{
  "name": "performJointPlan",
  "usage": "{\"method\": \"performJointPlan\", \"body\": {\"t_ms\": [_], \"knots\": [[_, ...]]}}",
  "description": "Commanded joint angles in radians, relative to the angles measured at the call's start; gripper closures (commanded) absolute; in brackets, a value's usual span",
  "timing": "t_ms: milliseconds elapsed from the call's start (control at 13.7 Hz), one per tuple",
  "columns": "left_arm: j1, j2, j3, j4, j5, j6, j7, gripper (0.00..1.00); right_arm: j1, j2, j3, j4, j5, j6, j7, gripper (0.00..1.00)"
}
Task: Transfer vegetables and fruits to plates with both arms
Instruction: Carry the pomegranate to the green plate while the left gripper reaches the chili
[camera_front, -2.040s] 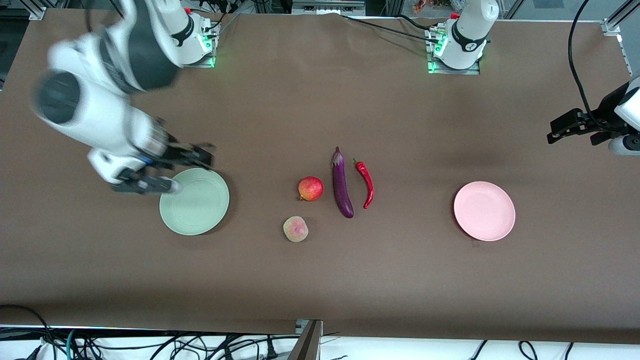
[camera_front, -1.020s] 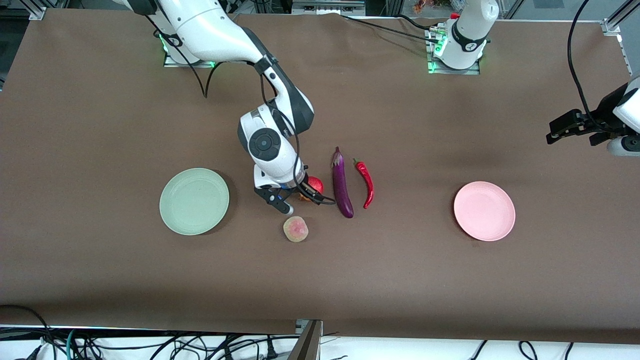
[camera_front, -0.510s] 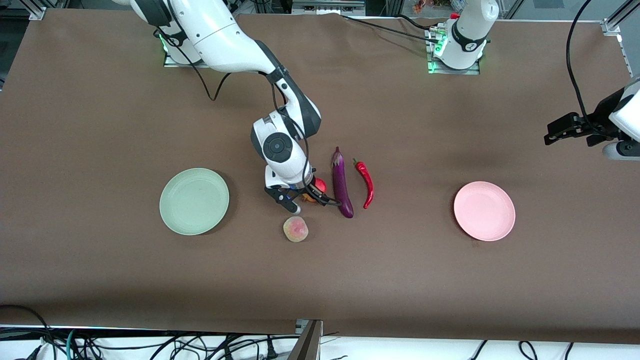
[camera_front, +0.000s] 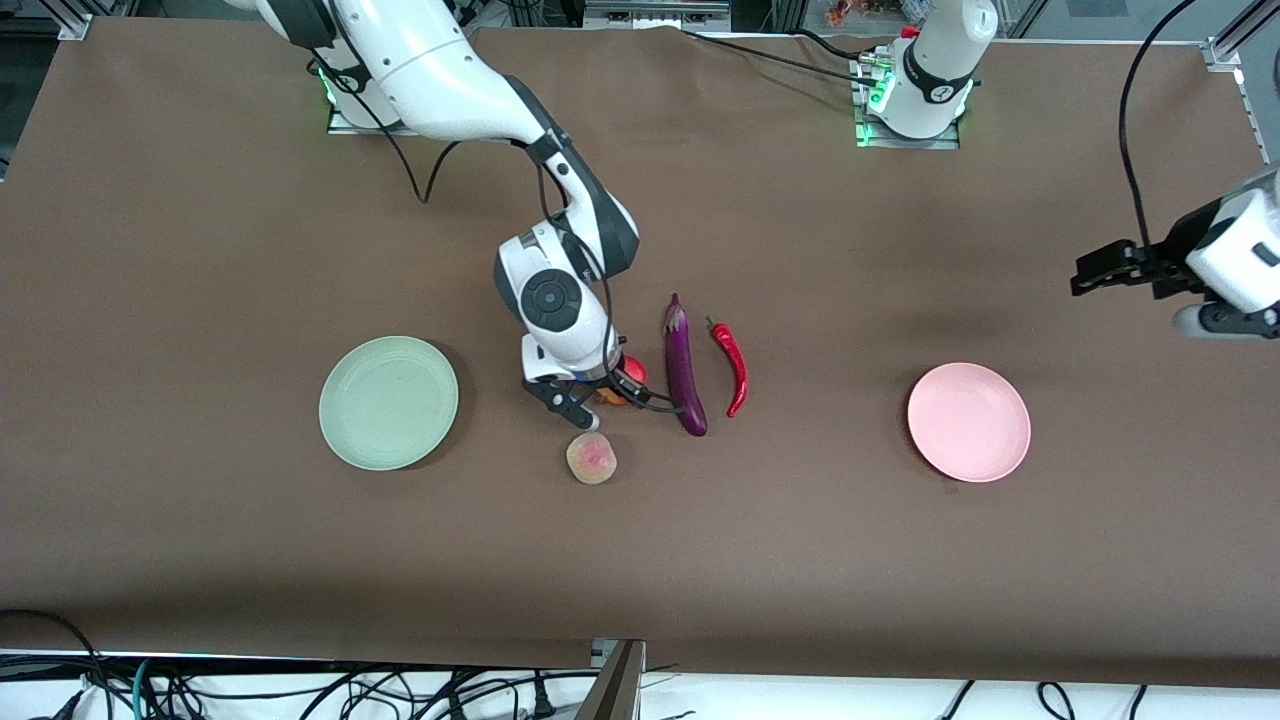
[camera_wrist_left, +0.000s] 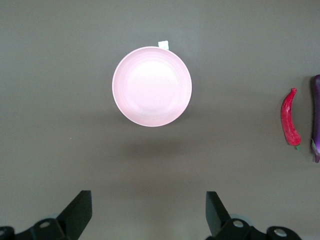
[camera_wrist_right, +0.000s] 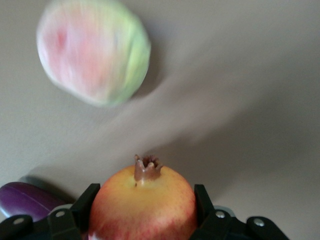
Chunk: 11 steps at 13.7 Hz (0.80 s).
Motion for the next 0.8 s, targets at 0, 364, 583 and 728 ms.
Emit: {"method": "performJointPlan", "body": {"t_ms": [0, 364, 583, 728], "knots": [[-0.068, 0.086, -0.005, 0.035, -0.017, -0.018, -0.059, 0.00, -0.068, -0.129, -0.071, -0.023, 0.006, -0.227, -0.274, 0.81], [-0.198, 0.195, -0.018, -0.012, -0.239, 0.101, -0.222, 0.00, -0.083, -0.146, -0.375, -0.111, 0.008, -0.377, -0.826, 0.77], [-0.327, 0.204, -0.018, -0.199, -0.248, 0.407, -0.328, 0.00, -0.123, -0.129, -0.388, -0.204, 0.008, -0.244, -0.880, 0.64], [-0.410, 0.239, -0.022, -0.290, -0.251, 0.618, -0.399, 0.00, -0.141, -0.105, -0.388, -0.201, 0.020, -0.208, -0.880, 0.37]]}}
